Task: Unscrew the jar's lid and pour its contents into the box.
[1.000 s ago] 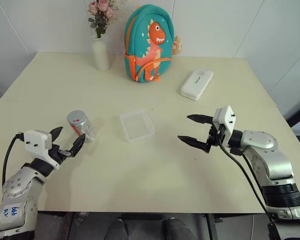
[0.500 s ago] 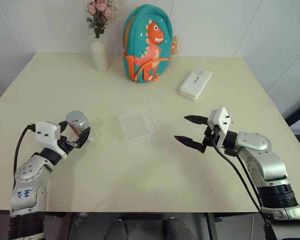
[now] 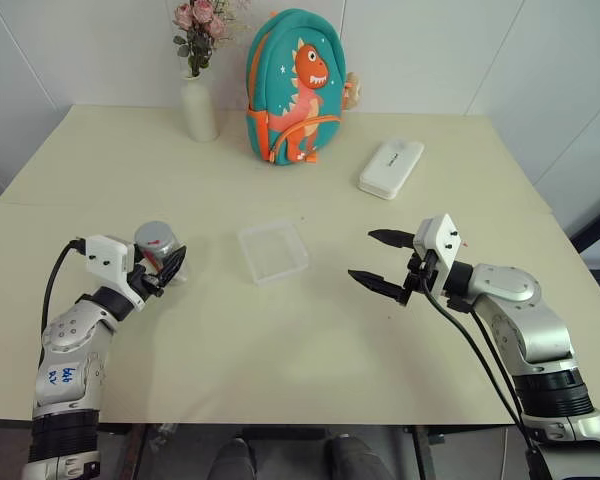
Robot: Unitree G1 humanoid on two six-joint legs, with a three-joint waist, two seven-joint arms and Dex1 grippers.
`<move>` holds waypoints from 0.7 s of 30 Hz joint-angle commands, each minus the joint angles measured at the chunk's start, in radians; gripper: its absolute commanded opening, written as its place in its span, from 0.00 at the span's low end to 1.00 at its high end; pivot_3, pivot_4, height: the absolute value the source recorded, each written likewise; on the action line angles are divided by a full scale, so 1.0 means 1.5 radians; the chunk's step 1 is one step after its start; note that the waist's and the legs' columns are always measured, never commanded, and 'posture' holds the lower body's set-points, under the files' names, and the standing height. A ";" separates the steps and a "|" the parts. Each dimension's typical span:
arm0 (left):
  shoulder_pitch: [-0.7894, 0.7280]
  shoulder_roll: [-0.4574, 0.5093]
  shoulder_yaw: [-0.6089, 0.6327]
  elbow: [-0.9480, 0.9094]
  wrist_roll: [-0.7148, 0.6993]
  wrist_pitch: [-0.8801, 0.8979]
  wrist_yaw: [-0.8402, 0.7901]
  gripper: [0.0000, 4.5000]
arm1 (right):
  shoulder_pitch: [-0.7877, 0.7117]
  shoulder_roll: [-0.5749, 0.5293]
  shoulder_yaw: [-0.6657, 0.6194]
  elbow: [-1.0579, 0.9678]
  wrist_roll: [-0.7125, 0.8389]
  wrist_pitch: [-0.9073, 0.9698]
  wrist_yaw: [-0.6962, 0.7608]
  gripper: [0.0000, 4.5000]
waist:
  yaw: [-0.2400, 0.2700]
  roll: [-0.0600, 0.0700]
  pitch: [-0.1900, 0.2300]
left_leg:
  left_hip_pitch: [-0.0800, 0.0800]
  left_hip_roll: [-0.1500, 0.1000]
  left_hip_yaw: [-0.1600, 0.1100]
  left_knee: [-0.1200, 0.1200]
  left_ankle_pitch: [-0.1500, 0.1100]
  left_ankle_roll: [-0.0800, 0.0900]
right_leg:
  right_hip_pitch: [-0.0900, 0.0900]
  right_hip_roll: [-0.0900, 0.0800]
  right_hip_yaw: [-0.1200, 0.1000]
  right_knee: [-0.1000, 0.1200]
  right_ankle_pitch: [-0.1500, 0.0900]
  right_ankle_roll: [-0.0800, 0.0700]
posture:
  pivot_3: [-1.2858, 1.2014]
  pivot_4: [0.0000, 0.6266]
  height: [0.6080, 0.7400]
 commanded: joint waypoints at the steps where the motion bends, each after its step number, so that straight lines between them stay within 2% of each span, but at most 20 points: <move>1: -0.007 -0.001 0.004 -0.007 -0.004 0.000 0.001 0.45 | -0.005 -0.003 -0.008 -0.018 0.002 -0.012 -0.002 1.00 | 0.000 0.000 0.000 | 0.000 0.000 0.000 0.000 0.000 0.000 | 0.000 0.000 0.000 0.000 0.000 0.000 | 0.52 0.24 1.00; 8: -0.023 0.025 0.015 -0.016 -0.019 0.027 -0.015 0.45 | -0.040 0.003 -0.014 -0.027 0.011 0.017 -0.020 1.00 | -0.001 0.000 0.000 | 0.000 0.000 0.000 0.000 0.000 0.000 | 0.000 0.000 0.000 0.000 0.000 0.000 | 0.52 0.24 1.00; 13: -0.079 0.072 0.003 -0.028 -0.075 0.085 -0.107 0.45 | -0.117 0.048 -0.014 -0.069 0.038 0.129 -0.111 1.00 | -0.002 0.000 0.000 | 0.000 0.000 -0.001 0.000 0.001 -0.001 | 0.000 0.001 0.000 0.001 0.000 0.000 | 0.52 0.24 1.00; 21: -0.178 0.130 -0.048 -0.065 -0.155 0.194 -0.256 0.45 | -0.233 0.183 -0.014 -0.155 0.094 0.338 -0.311 1.00 | -0.002 0.001 0.001 | -0.001 0.000 -0.001 -0.003 0.001 -0.002 | -0.002 0.000 -0.001 0.001 0.000 0.000 | 0.52 0.24 1.00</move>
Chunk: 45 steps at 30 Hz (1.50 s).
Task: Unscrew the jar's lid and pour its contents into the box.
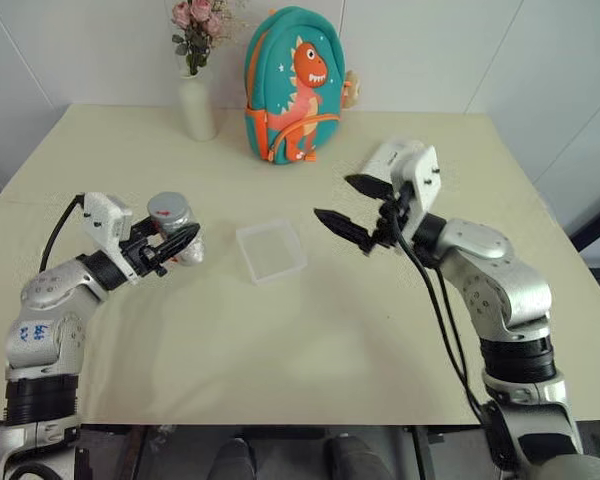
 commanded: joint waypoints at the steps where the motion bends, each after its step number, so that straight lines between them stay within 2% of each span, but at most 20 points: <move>1: -0.043 0.017 -0.024 -0.029 -0.030 0.023 -0.059 0.45 | -0.036 0.036 -0.008 -0.040 0.015 0.049 -0.072 1.00 | 0.001 0.000 0.000 | 0.000 0.000 0.000 0.000 0.000 0.000 | 0.000 0.000 0.000 0.000 0.000 0.000 | 0.52 0.24 1.00; 6: -0.120 -0.016 -0.087 0.020 -0.010 0.010 -0.113 0.45 | -0.052 0.101 0.021 -0.069 0.017 0.067 -0.124 1.00 | 0.000 0.000 0.000 | 0.000 0.000 0.000 -0.001 0.000 0.000 | 0.000 0.000 0.000 -0.001 0.000 0.000 | 0.52 0.24 1.00; 15: -0.198 -0.081 -0.150 0.120 0.039 -0.048 -0.163 0.45 | -0.055 0.149 0.038 -0.084 0.017 0.066 -0.165 1.00 | -0.001 0.001 0.001 | 0.000 0.000 0.000 -0.002 0.000 0.000 | -0.001 0.000 0.000 0.000 0.000 -0.001 | 0.52 0.24 1.00; 25: -0.245 -0.133 -0.170 0.161 0.054 -0.058 -0.187 0.45 | -0.026 0.130 0.081 -0.081 -0.006 0.052 -0.148 1.00 | -0.001 0.001 0.001 | 0.000 0.000 0.000 -0.002 0.000 0.000 | -0.001 0.000 0.000 0.000 0.000 -0.001 | 0.52 0.24 1.00; 38: -0.236 -0.125 -0.178 0.139 0.058 -0.052 -0.206 0.45 | -0.026 0.109 0.100 -0.068 -0.036 0.035 -0.119 1.00 | -0.001 0.001 0.001 | 0.000 0.000 0.000 -0.002 0.001 0.000 | -0.001 0.000 0.000 0.000 0.000 -0.001 | 0.52 0.24 1.00; 41: -0.230 -0.120 -0.181 0.134 0.065 -0.055 -0.212 0.45 | -0.028 0.111 0.094 -0.068 -0.029 0.039 -0.115 0.86 | -0.001 0.001 0.001 | 0.000 0.000 0.000 -0.002 0.001 0.000 | -0.001 0.000 0.000 0.000 0.000 -0.001 | 0.52 0.24 1.00; 45: -0.221 -0.113 -0.184 0.122 0.071 -0.053 -0.219 0.45 | -0.027 0.101 0.098 -0.082 -0.017 0.053 -0.093 0.59 | -0.001 0.001 0.001 | 0.000 0.000 0.000 -0.002 0.001 0.000 | -0.001 0.000 0.000 0.000 0.000 -0.001 | 0.52 0.24 1.00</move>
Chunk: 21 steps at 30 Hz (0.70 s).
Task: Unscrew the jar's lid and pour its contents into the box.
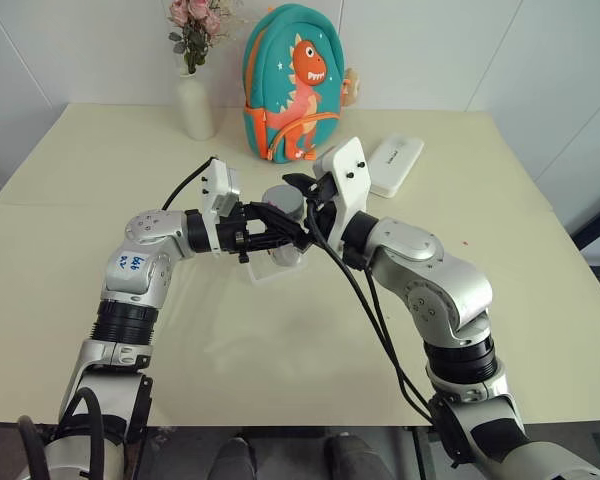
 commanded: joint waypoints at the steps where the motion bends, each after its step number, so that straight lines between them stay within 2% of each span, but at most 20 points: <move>1: 0.013 0.017 -0.001 -0.036 0.008 -0.010 -0.015 0.45 | -0.007 -0.009 -0.006 -0.035 0.022 0.001 0.026 0.58 | 0.000 0.000 0.000 | 0.000 0.000 0.000 0.000 0.000 0.000 | 0.000 0.000 0.000 0.000 0.000 0.000 | 0.52 0.24 1.00; 8: 0.039 0.031 0.011 -0.063 -0.010 -0.002 -0.037 0.45 | 0.003 -0.055 -0.016 -0.061 0.091 0.008 0.133 0.58 | 0.001 0.000 0.000 | 0.000 0.000 0.000 -0.001 0.000 0.000 | 0.000 0.000 0.000 -0.001 0.000 0.000 | 0.52 0.24 1.00; 14: 0.046 0.026 0.020 -0.059 -0.027 0.008 -0.054 0.45 | -0.018 -0.076 -0.034 -0.016 0.144 -0.026 0.247 0.58 | 0.001 0.000 0.000 | 0.000 0.000 0.000 0.000 0.000 0.000 | 0.000 0.000 0.000 -0.001 0.000 0.000 | 0.52 0.24 1.00; 21: 0.034 -0.008 0.029 -0.023 -0.046 -0.013 -0.044 0.45 | -0.020 -0.095 -0.017 0.034 0.138 -0.125 0.396 0.58 | 0.002 0.001 0.001 | 0.000 0.000 0.000 0.000 0.000 0.000 | 0.001 0.000 0.000 -0.001 0.000 0.000 | 0.52 0.24 1.00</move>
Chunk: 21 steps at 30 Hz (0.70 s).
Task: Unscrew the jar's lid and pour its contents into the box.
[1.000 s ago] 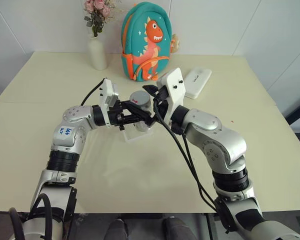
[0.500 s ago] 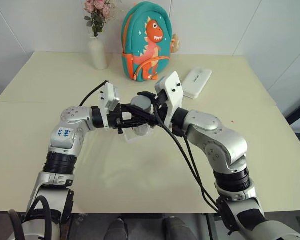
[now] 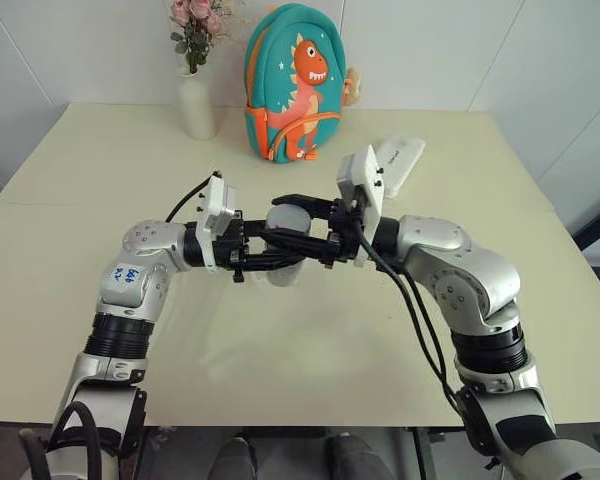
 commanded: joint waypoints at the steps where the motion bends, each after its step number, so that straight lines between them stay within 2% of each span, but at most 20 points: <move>1: -0.012 -0.005 0.030 0.037 0.000 -0.017 0.020 0.45 | -0.016 0.001 0.015 -0.027 0.041 -0.055 0.105 0.58 | 0.000 0.000 0.000 | 0.000 0.000 0.000 0.000 0.000 0.000 | 0.000 0.000 0.000 0.000 0.000 0.000 | 0.52 0.24 1.00; 9: -0.019 -0.020 0.017 0.059 0.001 -0.022 -0.007 0.45 | -0.026 0.007 0.022 -0.012 0.046 -0.093 0.155 0.58 | -0.001 0.001 0.001 | 0.000 0.000 0.000 0.001 0.000 0.000 | 0.000 0.000 0.000 0.000 0.000 0.000 | 0.52 0.24 1.00; 13: -0.029 -0.026 0.014 0.081 0.008 -0.033 -0.013 0.45 | -0.035 0.004 0.030 0.005 0.025 -0.087 0.140 0.58 | -0.001 0.001 0.001 | 0.000 0.000 0.000 0.001 0.000 0.000 | 0.000 0.000 0.000 0.001 0.000 0.000 | 0.52 0.24 1.00; 18: -0.033 -0.029 0.010 0.084 0.013 -0.045 -0.015 0.45 | -0.050 0.006 0.031 0.009 0.000 -0.078 0.101 0.95 | -0.001 0.001 0.001 | 0.000 0.000 0.000 0.001 0.000 0.000 | 0.000 0.000 0.000 0.001 0.000 0.000 | 0.52 0.24 1.00; 21: -0.036 -0.031 0.009 0.082 0.014 -0.048 -0.015 0.45 | -0.052 -0.005 0.031 -0.003 0.001 -0.063 0.096 0.95 | 0.000 0.001 0.001 | 0.000 0.000 0.000 0.001 0.000 0.000 | 0.000 0.000 0.000 0.001 0.000 0.000 | 0.52 0.24 1.00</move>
